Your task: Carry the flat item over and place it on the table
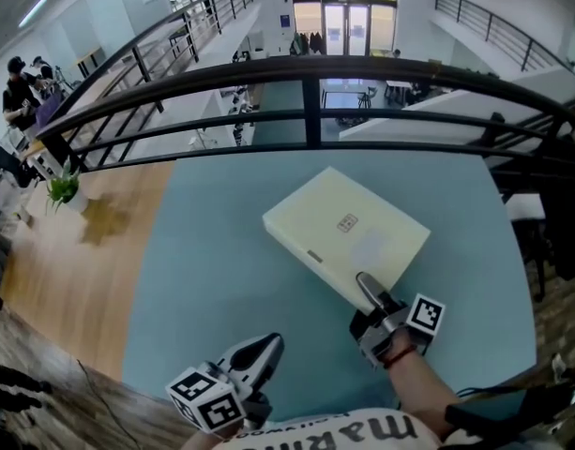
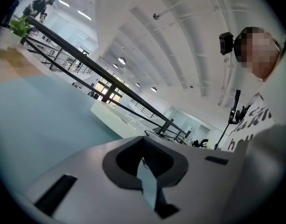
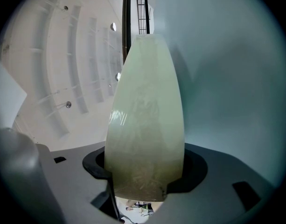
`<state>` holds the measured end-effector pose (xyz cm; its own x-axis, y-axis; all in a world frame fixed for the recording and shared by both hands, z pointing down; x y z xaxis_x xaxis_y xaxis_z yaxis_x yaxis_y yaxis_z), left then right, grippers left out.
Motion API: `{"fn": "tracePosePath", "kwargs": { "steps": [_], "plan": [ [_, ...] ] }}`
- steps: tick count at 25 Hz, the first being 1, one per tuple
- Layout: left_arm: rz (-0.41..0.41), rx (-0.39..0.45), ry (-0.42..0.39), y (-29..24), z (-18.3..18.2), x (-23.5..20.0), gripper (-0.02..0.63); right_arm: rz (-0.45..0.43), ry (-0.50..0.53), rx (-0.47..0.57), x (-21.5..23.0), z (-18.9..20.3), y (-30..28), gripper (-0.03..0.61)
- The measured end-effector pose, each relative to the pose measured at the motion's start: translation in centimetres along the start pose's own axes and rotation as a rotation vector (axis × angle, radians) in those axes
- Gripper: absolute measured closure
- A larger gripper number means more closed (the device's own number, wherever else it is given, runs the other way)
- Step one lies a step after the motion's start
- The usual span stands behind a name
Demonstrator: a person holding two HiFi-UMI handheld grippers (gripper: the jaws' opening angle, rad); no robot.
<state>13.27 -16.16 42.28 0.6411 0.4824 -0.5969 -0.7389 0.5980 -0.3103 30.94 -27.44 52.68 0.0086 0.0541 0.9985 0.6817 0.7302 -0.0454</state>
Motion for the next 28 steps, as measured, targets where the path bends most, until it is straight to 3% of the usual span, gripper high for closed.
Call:
{"fn": "tracePosePath", "kwargs": {
  "steps": [17, 28],
  "plan": [
    [-0.056, 0.021, 0.019, 1.9, 0.6, 0.0, 0.612, 0.055, -0.020, 0.026, 1.2, -0.5, -0.2, 0.284],
    [-0.054, 0.006, 0.014, 1.6, 0.5, 0.3, 0.612, 0.099, 0.018, 0.048, 1.2, -0.6, -0.5, 0.284]
  ]
}}
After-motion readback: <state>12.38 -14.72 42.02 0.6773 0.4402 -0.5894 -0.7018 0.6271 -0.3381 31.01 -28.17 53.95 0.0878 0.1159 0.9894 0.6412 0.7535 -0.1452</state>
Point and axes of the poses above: the fingertips, and each gripper's own axes: y backward along the fingers, x to its right, z out of its underside, the point moved 1 cm from there along y, backward along the fingers, and after that the axes turned 7 degrees about -x, right-handed, at the moved point
